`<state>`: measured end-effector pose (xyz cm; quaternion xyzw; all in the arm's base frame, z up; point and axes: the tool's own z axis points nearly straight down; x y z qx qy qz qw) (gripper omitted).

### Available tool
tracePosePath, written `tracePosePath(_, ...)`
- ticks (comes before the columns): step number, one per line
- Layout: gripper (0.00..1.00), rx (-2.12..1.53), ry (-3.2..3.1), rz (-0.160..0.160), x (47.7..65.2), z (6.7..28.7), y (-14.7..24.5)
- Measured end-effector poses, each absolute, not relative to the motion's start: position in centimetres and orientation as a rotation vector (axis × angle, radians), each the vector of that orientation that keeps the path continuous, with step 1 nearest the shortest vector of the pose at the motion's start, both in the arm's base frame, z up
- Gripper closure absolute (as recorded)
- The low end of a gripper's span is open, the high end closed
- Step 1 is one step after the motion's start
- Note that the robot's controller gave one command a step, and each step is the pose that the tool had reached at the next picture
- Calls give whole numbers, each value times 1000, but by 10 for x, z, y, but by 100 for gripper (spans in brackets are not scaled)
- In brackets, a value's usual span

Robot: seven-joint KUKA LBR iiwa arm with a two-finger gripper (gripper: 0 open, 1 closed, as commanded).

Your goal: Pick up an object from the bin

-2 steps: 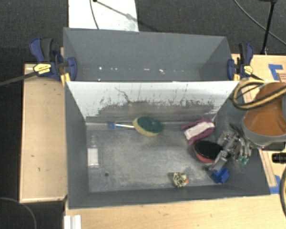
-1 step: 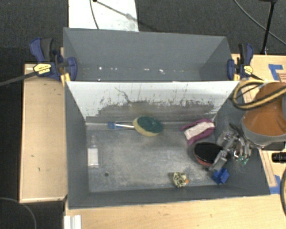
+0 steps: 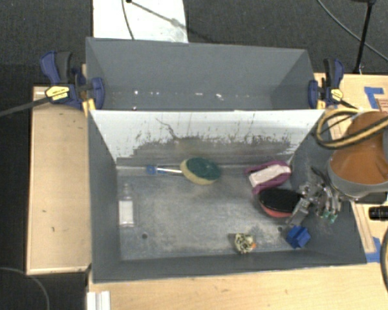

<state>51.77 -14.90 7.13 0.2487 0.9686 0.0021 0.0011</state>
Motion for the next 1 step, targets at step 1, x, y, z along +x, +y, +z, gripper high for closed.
tracePosePath(1, 100, 763, 3041, 0, 519, 127, -149)
